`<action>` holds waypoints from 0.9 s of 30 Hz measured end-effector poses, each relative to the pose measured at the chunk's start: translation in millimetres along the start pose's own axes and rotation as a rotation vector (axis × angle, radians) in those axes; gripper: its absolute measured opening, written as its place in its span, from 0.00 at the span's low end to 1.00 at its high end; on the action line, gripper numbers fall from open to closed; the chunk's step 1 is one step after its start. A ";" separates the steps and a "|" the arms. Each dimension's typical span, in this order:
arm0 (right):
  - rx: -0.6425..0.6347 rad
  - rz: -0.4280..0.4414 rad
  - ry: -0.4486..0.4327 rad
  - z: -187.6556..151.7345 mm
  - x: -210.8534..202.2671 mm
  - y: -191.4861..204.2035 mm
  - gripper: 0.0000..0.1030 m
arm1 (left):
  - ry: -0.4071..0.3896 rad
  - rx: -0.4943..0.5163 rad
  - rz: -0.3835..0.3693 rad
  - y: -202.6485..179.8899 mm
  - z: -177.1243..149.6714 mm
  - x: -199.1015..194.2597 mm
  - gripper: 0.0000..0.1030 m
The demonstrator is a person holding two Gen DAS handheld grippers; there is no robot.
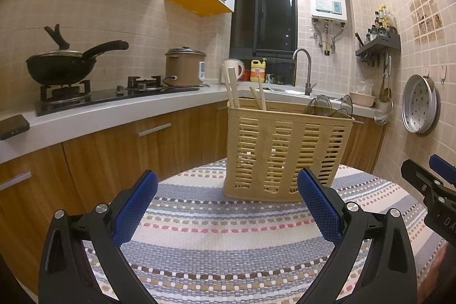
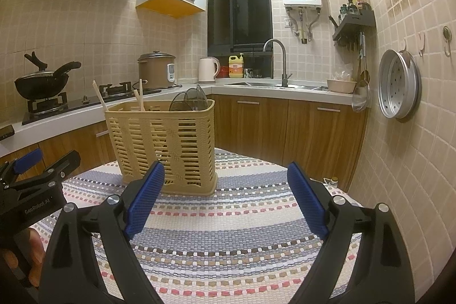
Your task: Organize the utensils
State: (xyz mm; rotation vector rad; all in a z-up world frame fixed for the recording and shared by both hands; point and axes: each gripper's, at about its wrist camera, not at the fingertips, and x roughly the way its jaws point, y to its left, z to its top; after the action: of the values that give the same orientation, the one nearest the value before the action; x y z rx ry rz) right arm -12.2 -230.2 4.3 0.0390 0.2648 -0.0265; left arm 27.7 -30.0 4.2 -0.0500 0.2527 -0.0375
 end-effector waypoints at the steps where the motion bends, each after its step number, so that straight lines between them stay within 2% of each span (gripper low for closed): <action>1: 0.002 0.000 0.000 0.2 0.1 -0.5 0.82 | 0.000 0.000 0.000 0.1 0.0 -0.1 0.92; 27: -0.002 -0.005 0.004 -0.9 -0.6 -3.2 0.82 | -0.005 0.026 0.031 -5.7 1.1 -1.3 0.92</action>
State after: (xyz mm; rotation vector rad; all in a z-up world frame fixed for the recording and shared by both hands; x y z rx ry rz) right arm -13.1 -233.3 3.5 0.0366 0.2689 -0.0307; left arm 26.6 -35.5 6.0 -0.0203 0.2476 -0.0093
